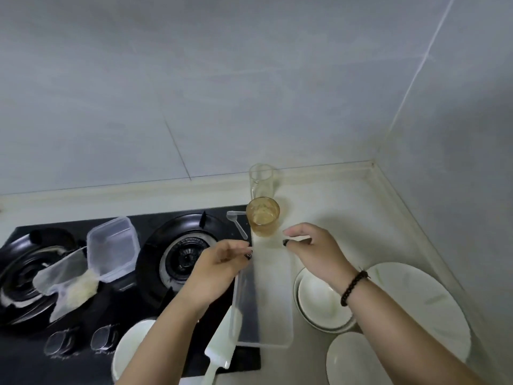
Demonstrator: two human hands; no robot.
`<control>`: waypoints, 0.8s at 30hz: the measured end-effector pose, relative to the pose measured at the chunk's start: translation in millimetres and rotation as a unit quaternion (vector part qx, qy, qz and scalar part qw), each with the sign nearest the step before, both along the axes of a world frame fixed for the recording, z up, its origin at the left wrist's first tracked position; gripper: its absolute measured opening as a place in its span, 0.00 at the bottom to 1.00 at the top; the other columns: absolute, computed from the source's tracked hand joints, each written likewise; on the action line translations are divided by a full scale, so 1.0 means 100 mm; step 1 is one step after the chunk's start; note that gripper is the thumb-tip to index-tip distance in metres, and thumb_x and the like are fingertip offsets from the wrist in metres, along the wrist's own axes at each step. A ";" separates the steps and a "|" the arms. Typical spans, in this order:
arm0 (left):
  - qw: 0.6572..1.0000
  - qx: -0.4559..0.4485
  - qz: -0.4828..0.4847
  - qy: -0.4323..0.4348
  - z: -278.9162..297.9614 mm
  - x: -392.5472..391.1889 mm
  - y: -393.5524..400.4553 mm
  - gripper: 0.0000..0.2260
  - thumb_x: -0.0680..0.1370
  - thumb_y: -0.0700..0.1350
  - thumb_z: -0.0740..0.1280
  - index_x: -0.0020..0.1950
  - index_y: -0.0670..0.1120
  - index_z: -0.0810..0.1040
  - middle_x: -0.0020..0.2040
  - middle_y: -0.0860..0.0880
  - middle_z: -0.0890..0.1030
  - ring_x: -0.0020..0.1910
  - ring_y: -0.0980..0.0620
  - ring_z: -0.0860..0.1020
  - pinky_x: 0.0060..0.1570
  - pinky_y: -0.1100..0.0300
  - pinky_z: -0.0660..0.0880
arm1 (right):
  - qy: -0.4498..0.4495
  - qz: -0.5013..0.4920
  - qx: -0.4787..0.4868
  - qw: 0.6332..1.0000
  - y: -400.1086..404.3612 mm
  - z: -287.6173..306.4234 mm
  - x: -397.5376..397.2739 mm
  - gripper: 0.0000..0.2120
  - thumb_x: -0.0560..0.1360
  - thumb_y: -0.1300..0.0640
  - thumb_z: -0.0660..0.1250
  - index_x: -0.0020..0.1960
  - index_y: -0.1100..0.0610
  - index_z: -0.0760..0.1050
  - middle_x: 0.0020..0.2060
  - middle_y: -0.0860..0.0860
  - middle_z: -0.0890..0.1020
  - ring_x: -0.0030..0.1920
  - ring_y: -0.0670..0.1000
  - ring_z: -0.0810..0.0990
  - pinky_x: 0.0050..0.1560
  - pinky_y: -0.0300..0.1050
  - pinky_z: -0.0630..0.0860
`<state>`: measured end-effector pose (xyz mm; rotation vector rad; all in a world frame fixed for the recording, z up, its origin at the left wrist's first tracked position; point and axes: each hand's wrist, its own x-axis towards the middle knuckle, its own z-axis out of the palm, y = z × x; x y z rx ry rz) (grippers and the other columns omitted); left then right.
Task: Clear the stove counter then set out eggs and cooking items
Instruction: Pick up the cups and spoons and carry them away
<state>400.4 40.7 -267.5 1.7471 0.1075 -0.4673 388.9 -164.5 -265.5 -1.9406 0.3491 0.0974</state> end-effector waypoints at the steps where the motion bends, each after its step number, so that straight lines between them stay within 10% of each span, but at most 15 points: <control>1: 1.000 0.003 0.008 0.001 -0.01 0.08 0.02 0.10 0.76 0.36 0.69 0.53 0.50 0.81 0.48 0.53 0.86 0.48 0.59 0.82 0.48 0.66 0.74 | -0.001 0.009 0.001 1.000 0.00 0.01 0.09 0.06 0.73 0.58 0.70 0.48 0.48 0.79 0.48 0.42 0.81 0.36 0.39 0.76 0.36 0.29 0.67; 15: 0.996 0.026 0.082 0.015 -0.28 1.41 -0.34 0.09 0.76 0.34 0.67 0.53 0.44 0.80 0.48 0.47 0.84 0.47 0.50 0.81 0.42 0.63 0.74 | 0.009 0.018 0.048 0.999 -0.24 -0.25 1.21 0.07 0.74 0.58 0.69 0.51 0.50 0.80 0.50 0.41 0.81 0.45 0.44 0.79 0.47 0.39 0.73; 21: 0.980 0.195 0.038 -0.002 -0.52 2.08 -0.72 0.14 0.78 0.47 0.65 0.62 0.45 0.75 0.54 0.50 0.77 0.52 0.48 0.77 0.49 0.56 0.75 | 0.021 -0.024 0.081 0.996 -0.42 -0.33 1.16 0.07 0.74 0.58 0.69 0.50 0.50 0.81 0.47 0.42 0.82 0.47 0.46 0.80 0.50 0.42 0.78; 24: 0.974 0.223 -0.021 0.019 -0.59 2.23 -0.80 0.09 0.79 0.50 0.63 0.50 0.44 0.75 0.43 0.46 0.77 0.42 0.47 0.76 0.42 0.57 0.71 | 0.027 -0.047 0.081 0.995 -0.52 -0.35 1.08 0.06 0.74 0.59 0.69 0.50 0.51 0.81 0.46 0.44 0.82 0.47 0.48 0.81 0.51 0.46 0.79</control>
